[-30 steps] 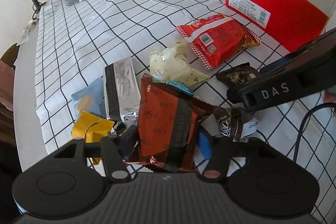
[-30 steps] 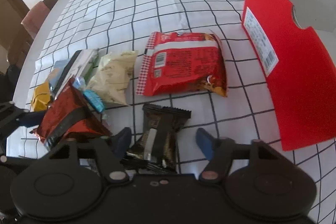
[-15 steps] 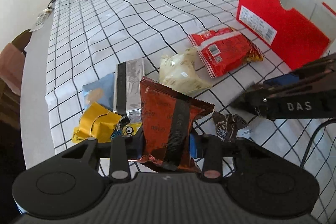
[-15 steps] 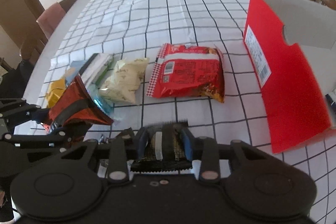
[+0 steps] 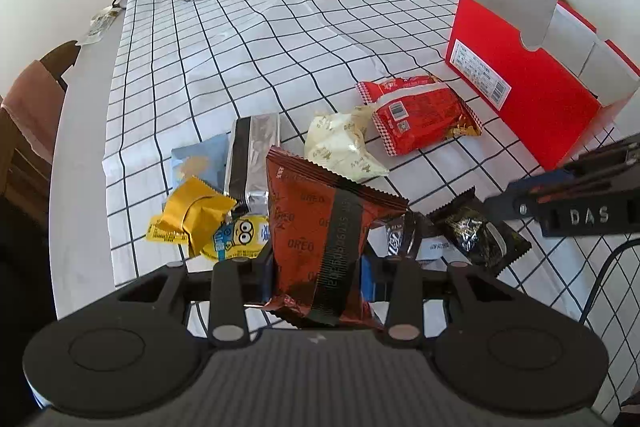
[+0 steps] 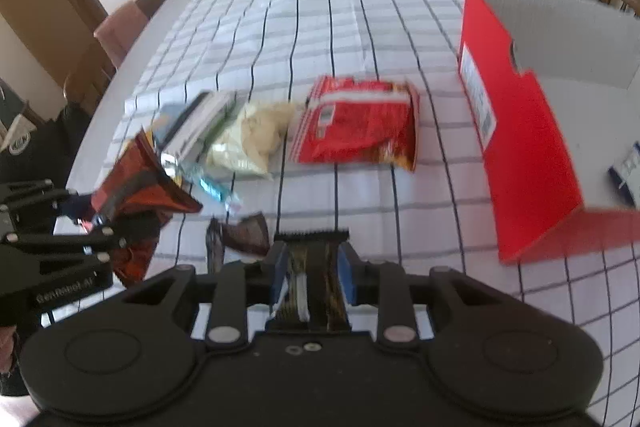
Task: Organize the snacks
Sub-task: 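Grasp the brown Oreo bag with the left tool while the right tool grasps a dark chocolate wrapper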
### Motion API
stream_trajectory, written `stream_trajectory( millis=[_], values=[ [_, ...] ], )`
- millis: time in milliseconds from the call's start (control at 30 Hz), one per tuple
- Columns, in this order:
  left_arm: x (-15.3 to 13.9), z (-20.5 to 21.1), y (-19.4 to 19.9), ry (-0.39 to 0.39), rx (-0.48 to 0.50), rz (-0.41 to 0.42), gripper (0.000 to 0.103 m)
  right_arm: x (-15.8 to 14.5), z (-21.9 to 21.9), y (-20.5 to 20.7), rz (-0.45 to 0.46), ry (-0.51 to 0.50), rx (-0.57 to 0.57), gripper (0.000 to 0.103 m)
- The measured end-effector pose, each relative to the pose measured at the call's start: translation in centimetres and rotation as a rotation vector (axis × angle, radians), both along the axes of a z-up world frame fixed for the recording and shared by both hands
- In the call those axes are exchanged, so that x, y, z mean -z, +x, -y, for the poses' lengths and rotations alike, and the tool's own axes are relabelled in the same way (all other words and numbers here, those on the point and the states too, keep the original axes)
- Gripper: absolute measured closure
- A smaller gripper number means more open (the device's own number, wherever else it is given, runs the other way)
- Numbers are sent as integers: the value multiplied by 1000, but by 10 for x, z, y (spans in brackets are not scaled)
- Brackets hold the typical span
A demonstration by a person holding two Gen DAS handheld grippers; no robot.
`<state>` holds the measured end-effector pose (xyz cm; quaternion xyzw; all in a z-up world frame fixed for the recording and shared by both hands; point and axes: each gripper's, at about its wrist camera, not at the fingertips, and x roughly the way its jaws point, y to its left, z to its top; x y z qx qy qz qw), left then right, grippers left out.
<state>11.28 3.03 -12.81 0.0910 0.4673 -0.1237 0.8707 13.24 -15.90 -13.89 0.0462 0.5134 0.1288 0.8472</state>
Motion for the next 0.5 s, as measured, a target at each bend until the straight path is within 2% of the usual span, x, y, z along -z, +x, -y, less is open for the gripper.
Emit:
stream_trajectory(
  millis=[100,267,500],
  values=[
    [2,-1,-1,4,-6,-7,65,10,-6,-2,-46,-16,-17,75],
    [4,-5,-4,9,-12,-12,65,25,-13,1,-68,-73,-40,72],
    [7,-8,-3,5,-21,-21,65,35,-15,7,-71,-57,-49,63]
  ],
)
